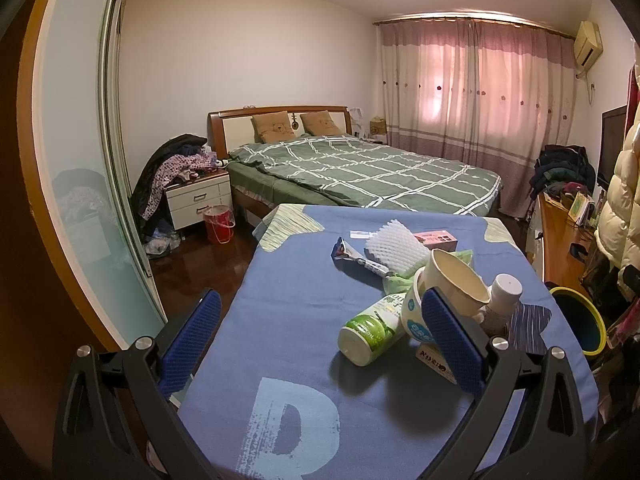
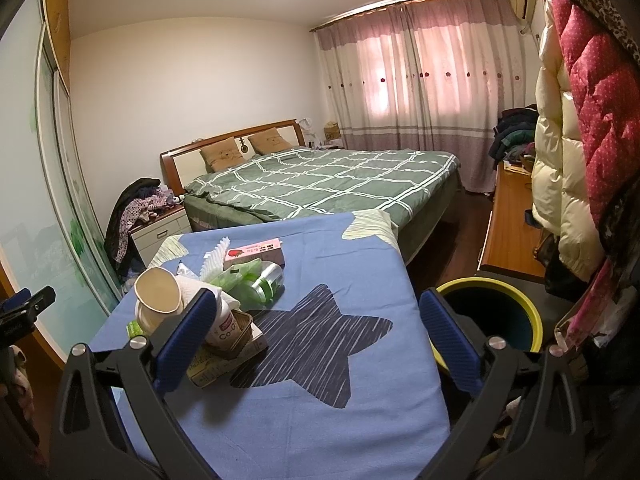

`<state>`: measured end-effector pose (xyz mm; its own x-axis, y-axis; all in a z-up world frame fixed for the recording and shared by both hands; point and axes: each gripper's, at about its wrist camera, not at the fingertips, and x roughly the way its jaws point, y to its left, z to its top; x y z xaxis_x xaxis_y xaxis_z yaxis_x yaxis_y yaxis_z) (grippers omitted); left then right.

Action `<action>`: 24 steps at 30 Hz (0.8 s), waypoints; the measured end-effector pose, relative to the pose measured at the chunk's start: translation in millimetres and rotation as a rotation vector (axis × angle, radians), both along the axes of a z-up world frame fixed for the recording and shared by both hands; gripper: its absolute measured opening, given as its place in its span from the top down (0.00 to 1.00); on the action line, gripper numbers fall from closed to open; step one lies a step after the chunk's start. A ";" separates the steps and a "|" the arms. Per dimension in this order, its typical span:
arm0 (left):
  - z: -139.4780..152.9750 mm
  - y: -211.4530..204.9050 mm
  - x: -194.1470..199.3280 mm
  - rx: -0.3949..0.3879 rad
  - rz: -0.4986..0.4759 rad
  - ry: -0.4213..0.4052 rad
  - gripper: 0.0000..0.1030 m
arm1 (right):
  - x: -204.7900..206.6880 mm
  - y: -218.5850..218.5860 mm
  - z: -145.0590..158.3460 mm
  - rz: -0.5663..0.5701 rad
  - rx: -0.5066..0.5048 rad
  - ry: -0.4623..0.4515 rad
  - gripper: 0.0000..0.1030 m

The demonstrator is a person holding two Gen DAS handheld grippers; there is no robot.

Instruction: Collect trash

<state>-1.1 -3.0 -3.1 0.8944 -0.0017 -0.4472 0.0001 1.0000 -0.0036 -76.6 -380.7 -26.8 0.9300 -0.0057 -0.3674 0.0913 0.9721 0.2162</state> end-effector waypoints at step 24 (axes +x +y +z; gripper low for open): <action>-14.5 -4.5 4.4 0.031 -0.007 0.009 0.04 | 1.6 1.2 -3.3 -0.002 0.006 0.002 0.06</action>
<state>3.3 -7.4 -17.6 0.8903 0.0059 -0.4554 0.0075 0.9996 0.0277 -75.0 -379.5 -30.1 0.9291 -0.0050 -0.3697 0.0936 0.9705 0.2221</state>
